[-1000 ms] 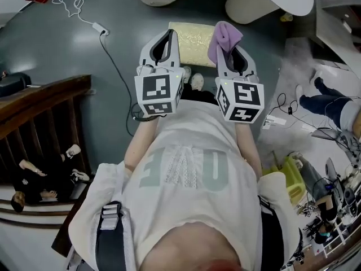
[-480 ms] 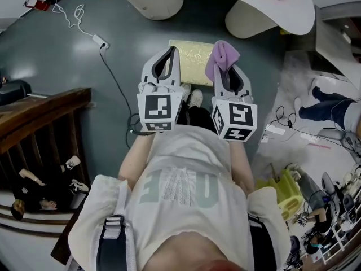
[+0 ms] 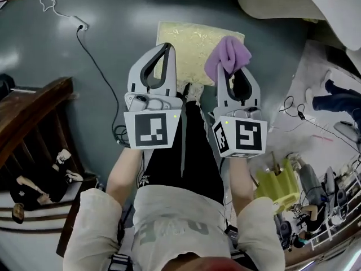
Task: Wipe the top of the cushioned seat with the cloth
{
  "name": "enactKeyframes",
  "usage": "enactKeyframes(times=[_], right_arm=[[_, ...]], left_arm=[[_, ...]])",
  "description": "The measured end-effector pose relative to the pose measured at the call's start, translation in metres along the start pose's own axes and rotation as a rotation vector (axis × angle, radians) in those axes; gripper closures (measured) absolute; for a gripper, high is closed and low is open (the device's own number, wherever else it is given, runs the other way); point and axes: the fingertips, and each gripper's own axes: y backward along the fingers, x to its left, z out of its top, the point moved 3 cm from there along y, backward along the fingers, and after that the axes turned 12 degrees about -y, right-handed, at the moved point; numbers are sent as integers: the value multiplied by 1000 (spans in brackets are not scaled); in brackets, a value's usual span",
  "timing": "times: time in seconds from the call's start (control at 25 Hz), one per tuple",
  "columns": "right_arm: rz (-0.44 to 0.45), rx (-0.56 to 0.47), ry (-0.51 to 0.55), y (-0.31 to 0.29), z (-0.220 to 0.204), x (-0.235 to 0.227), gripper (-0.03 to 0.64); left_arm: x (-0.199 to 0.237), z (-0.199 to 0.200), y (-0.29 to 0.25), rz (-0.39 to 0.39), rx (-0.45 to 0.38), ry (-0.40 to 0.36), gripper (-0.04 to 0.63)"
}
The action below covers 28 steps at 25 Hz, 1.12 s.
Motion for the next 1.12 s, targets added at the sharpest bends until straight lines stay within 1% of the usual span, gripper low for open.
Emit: enactKeyframes(times=[0.12,0.2,0.36,0.44,0.56,0.84,0.96,1.12], right_arm=[[-2,59,11,-23,-41,-11,525],[0,87,32,-35,-61,-18,525],[-7,141,60,-48,-96,-23,525],[-7,173,53,-50,-110,-23,525],[0,194,49,-60,-116,-24,525],[18,225,55,-72,-116,-23,525],[46,249,59,-84,-117,-16,525],[107,318,69,-115,-127,-5,525]], left_arm=[[-15,-40,-16,-33,53,14,589],[-19,-59,-24,-31,71,24,589],[-19,-84,-30,-17,43,27,589],[-19,-97,-27,-16,60,35,589],[-16,-107,-31,-8,79,35,589],[-11,-107,-32,13,88,54,589],[-6,-106,-31,26,89,63,589],[-5,-108,-31,33,97,58,589]])
